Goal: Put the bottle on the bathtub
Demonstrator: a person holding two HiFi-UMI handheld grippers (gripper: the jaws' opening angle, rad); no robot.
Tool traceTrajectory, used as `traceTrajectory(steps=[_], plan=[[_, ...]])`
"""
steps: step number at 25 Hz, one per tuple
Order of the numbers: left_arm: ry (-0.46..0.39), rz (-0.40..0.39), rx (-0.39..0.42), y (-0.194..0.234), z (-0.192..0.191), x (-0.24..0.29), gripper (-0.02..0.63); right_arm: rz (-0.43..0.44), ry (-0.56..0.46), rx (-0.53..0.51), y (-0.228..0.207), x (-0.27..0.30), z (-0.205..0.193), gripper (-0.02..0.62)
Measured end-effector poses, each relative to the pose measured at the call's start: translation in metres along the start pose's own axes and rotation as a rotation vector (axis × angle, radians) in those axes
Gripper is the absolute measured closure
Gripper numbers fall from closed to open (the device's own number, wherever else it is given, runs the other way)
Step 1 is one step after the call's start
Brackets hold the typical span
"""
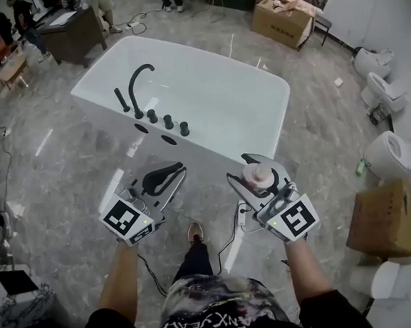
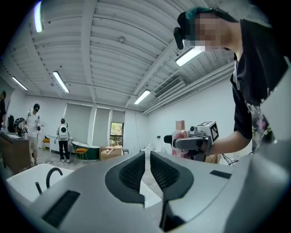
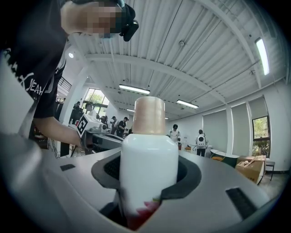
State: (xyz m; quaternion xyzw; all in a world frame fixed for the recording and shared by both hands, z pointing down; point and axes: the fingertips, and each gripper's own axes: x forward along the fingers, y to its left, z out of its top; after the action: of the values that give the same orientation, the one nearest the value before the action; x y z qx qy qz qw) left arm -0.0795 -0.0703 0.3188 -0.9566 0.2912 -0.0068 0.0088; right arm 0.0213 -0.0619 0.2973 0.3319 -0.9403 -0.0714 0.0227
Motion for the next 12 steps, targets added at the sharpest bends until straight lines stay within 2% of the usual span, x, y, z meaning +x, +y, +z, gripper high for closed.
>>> traceTrajectory(steps=[6,12], plan=[[-0.017,-0.027,-0.026,0.069,-0.004,0.024,0.557,-0.027,0.019,0.006,-0.041,0.061,-0.009,0.394],[-0.018,-0.057,-0.024,0.113,-0.014,0.040,0.557,-0.048,0.046,0.014,-0.062,0.103,-0.025,0.396]])
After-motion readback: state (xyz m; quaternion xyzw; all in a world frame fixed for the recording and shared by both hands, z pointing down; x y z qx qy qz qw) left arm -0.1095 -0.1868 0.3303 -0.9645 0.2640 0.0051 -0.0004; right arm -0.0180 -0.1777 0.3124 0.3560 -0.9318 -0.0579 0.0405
